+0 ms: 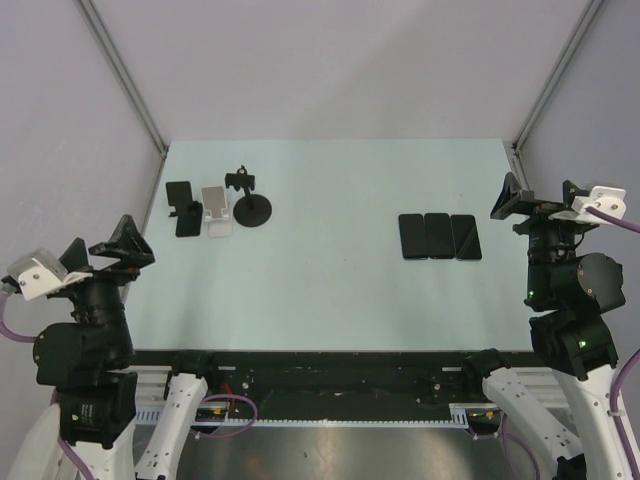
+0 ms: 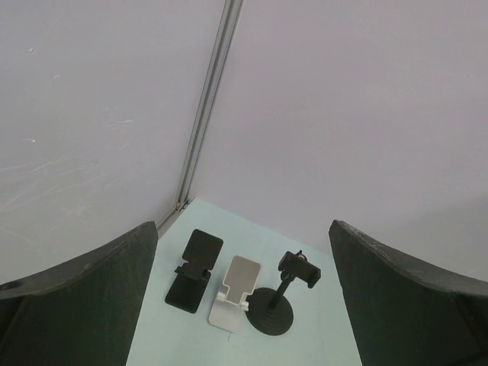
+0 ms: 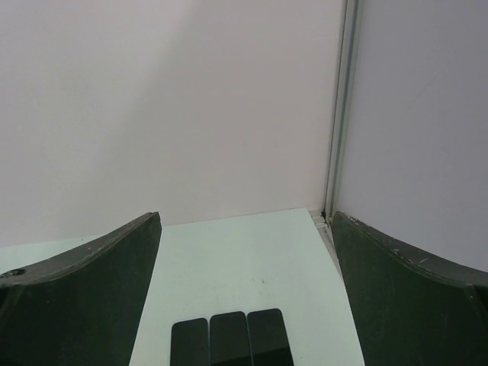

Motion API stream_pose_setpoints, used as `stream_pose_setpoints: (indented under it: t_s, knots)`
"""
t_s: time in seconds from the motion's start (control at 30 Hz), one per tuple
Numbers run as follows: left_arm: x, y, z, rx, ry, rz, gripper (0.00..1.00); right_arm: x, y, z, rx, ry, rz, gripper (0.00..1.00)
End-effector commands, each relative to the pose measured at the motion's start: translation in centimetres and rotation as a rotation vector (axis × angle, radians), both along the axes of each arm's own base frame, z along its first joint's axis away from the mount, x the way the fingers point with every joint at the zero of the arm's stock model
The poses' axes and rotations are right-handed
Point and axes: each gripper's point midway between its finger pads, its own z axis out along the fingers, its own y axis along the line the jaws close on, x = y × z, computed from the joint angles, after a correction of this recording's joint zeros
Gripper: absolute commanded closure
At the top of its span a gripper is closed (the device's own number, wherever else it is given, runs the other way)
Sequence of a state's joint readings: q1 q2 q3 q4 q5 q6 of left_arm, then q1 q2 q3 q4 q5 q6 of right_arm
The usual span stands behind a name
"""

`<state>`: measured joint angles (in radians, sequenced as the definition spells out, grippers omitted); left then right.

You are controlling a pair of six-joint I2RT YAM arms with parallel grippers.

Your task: Remove the phone from the phone stand

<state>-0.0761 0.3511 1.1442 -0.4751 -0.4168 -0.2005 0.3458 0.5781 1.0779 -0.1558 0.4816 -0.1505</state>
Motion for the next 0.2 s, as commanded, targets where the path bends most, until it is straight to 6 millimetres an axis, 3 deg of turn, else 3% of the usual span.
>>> stream_pose_setpoints:
  t_s: [0.0, 0.17]
  knots:
    - [-0.6, 0.45, 0.6, -0.01, -0.04, 0.023, 0.0, -0.14, 0.06, 1.35, 0.023, -0.047, 0.006, 0.0]
    - [-0.64, 0.34, 0.46, -0.009, -0.042, 0.017, 0.0, -0.05, 0.24, 1.27, 0.029, -0.045, 0.015, 0.0]
